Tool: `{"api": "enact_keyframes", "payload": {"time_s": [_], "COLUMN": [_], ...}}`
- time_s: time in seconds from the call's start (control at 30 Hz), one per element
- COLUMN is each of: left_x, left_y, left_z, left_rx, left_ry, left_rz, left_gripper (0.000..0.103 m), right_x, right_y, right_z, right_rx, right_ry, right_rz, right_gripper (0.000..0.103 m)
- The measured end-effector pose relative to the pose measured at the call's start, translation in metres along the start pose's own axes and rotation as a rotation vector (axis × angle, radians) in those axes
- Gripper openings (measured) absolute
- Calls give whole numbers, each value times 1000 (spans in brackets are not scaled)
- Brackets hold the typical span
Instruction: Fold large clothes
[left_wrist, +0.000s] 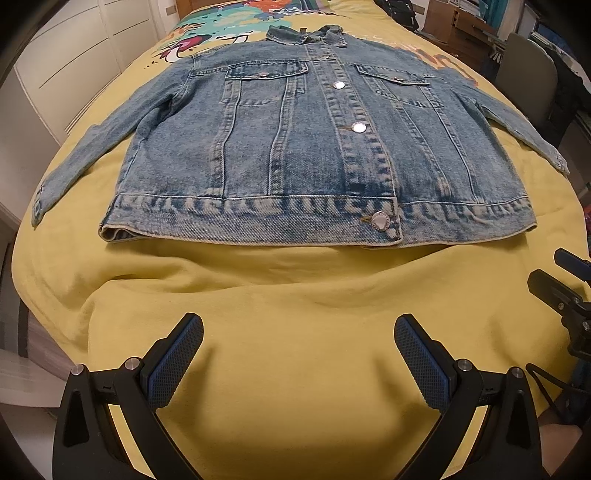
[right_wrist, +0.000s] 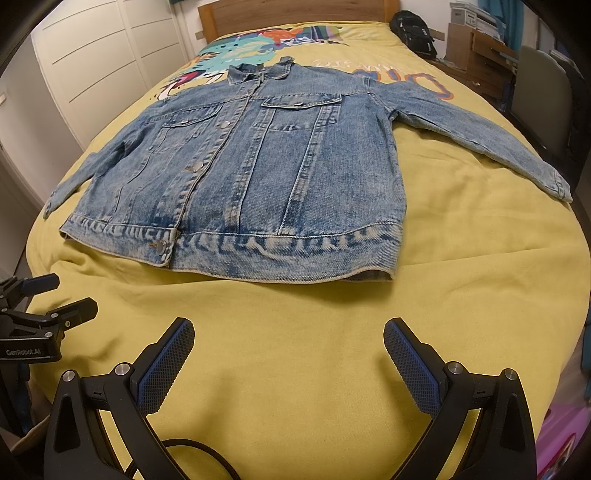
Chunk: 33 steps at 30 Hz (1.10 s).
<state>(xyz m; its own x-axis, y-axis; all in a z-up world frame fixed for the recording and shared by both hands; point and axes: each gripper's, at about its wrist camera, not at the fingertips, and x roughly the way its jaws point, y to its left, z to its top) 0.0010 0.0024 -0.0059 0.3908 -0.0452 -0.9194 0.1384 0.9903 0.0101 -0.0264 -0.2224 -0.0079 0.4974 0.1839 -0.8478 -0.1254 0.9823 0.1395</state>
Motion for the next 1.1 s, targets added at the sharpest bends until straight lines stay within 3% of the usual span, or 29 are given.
{"api": "enact_keyframes", "payload": {"time_s": [0.5,0.83,1.1], "left_x": [-4,-1,2], "left_y": [-3,14,21], "left_z": [3,10,15], "left_rx": [29,-34,-27], "left_ry": [-18,-6,13], "left_rz": [14,62,83], "left_gripper": [102,102,102], "right_x": [-1,-4,-7], "right_y": [-2,-6,-10], "right_z": [1,15,31], "right_rx": [7,7,-12], "right_ry": [0,-20,-43], "right_rz": [7,6,16], "right_gripper": [102,102,102]}}
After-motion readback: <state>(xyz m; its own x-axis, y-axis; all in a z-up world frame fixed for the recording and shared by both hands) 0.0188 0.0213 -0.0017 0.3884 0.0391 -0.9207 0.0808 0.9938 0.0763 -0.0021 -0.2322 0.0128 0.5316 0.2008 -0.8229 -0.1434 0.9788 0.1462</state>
